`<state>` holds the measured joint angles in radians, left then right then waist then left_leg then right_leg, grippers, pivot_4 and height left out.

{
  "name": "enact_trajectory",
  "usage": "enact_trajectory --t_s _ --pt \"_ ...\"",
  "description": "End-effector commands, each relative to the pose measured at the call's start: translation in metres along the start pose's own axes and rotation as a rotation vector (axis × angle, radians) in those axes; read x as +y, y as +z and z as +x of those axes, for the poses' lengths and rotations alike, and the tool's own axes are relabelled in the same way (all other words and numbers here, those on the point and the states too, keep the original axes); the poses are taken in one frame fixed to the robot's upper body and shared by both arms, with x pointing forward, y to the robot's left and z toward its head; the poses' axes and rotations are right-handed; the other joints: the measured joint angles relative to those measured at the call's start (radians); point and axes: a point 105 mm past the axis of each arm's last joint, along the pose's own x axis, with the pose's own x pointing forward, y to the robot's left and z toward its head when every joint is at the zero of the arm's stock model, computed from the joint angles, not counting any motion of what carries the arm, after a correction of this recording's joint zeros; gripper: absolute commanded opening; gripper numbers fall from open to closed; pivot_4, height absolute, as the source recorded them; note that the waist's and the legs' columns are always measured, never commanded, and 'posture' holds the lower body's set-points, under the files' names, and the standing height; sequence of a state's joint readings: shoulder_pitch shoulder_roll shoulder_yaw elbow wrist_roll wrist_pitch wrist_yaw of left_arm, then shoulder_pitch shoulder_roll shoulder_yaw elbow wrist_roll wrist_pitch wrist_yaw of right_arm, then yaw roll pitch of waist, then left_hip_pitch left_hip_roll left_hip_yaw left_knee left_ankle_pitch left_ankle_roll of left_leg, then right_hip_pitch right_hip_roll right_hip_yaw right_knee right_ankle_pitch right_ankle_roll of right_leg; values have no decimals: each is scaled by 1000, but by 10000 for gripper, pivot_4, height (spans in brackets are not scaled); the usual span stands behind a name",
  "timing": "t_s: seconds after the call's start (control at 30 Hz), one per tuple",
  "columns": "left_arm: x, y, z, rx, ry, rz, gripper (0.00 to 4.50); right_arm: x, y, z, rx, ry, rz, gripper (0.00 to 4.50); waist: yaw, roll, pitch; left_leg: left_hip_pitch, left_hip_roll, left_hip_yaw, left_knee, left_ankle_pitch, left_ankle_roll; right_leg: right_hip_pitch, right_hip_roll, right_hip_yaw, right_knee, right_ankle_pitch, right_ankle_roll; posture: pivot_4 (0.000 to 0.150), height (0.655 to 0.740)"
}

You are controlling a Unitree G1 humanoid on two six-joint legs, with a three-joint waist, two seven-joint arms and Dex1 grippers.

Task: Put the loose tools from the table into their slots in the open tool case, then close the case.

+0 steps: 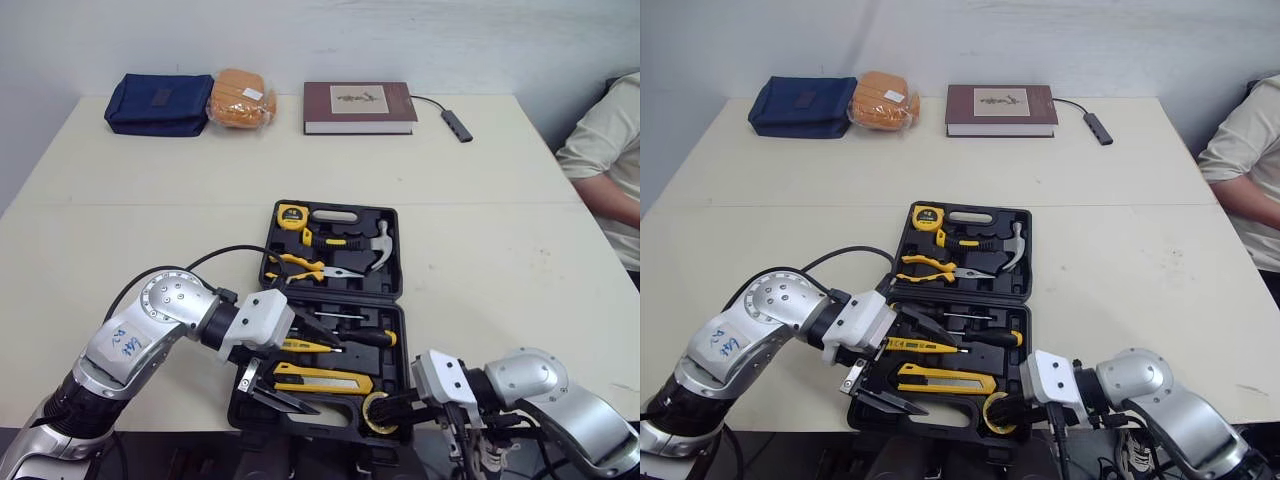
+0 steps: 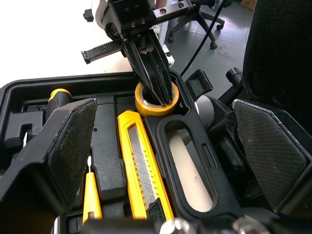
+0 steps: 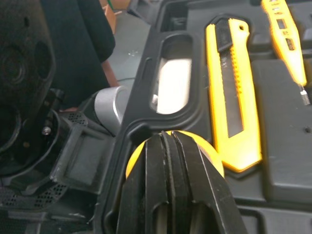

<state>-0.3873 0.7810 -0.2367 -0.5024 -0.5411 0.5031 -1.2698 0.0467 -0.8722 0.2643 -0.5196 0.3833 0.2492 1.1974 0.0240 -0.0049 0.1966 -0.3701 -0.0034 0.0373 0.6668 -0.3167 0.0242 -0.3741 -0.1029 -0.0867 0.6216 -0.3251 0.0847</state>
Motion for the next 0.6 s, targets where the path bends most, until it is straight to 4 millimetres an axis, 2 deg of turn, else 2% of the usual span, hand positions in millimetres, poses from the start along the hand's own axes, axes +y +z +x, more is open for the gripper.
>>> enact_trajectory --t_s 0.03,0.17,0.6 --pt "-1 4 -1 -1 -10 26 45000 5 -18 3 64 4 30 719 0 0 0 0 0 0 0 0 0 0 0 0 0 0 0 1500 7400" --pt "1 4 -3 1 -7 29 45000 7 -37 3 132 -3 10 719 0 -1 -1 1 0 0 0 0 0 1 0 0 0 0 0 1500 7400" --pt "6 4 -3 10 -3 38 45000 10 -48 -9 16 -94 132 719 3 -5 -3 3 0 -1 0 0 1 4 -1 0 -2 0 1 1500 7400"
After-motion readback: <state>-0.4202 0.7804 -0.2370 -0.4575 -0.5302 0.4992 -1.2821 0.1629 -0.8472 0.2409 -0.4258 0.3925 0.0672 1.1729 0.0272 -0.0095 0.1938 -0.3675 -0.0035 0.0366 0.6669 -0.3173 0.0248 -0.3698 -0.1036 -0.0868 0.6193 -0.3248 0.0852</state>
